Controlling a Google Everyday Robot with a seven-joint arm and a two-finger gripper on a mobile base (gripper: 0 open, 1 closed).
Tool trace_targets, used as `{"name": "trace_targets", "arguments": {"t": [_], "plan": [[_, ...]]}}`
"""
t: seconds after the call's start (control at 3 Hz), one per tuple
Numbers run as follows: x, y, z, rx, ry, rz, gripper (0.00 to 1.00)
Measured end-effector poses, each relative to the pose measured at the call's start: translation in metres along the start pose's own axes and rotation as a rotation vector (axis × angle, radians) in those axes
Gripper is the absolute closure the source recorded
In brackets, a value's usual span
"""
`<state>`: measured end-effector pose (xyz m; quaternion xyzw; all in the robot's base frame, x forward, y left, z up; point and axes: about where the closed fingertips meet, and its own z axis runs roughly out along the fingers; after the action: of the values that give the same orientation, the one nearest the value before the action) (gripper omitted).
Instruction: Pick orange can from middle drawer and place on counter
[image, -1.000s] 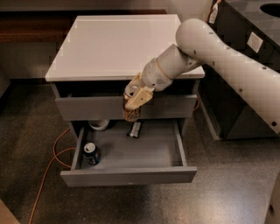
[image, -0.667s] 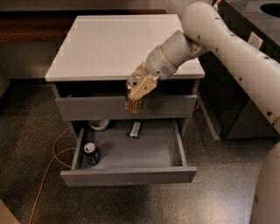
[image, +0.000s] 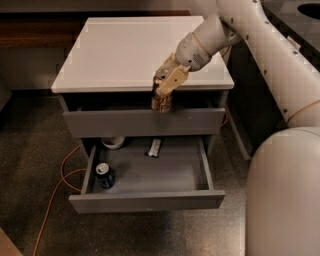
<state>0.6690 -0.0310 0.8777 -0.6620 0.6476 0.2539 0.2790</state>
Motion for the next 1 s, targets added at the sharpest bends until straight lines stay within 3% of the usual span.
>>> {"name": "trace_targets", "arguments": {"t": [1.0], "plan": [[-0.04,-0.039,-0.066,0.121,-0.033,-0.067,1.0]]}}
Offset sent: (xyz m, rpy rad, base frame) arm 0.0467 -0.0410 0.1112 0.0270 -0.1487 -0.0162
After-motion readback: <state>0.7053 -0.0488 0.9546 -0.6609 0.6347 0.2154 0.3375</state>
